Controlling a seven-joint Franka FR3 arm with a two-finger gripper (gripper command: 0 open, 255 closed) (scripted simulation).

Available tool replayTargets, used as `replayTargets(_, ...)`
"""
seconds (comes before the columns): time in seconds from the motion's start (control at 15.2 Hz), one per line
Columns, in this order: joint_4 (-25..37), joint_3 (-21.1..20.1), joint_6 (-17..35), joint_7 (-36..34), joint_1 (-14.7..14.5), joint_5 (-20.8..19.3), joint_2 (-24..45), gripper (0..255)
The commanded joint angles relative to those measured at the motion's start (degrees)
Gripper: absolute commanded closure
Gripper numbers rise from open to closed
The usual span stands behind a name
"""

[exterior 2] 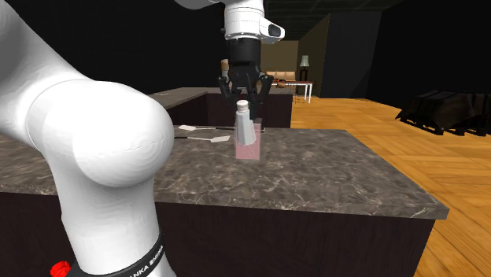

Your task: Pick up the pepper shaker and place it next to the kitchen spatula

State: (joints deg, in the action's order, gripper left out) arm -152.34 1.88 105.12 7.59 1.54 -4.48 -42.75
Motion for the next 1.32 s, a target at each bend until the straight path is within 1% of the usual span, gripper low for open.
replayTargets(0.0,1.57,-0.09,-1.99,0.06,-0.04,0.1,-0.4,255)
replayTargets(0.73,9.89,-0.33,-10.56,0.49,-0.11,0.38,-0.66,255)
replayTargets(0.79,10.02,-0.33,-10.69,0.49,-0.11,0.38,-0.66,255)
replayTargets(1.25,14.83,-8.38,-8.91,-8.71,-3.9,6.15,6.21,255)
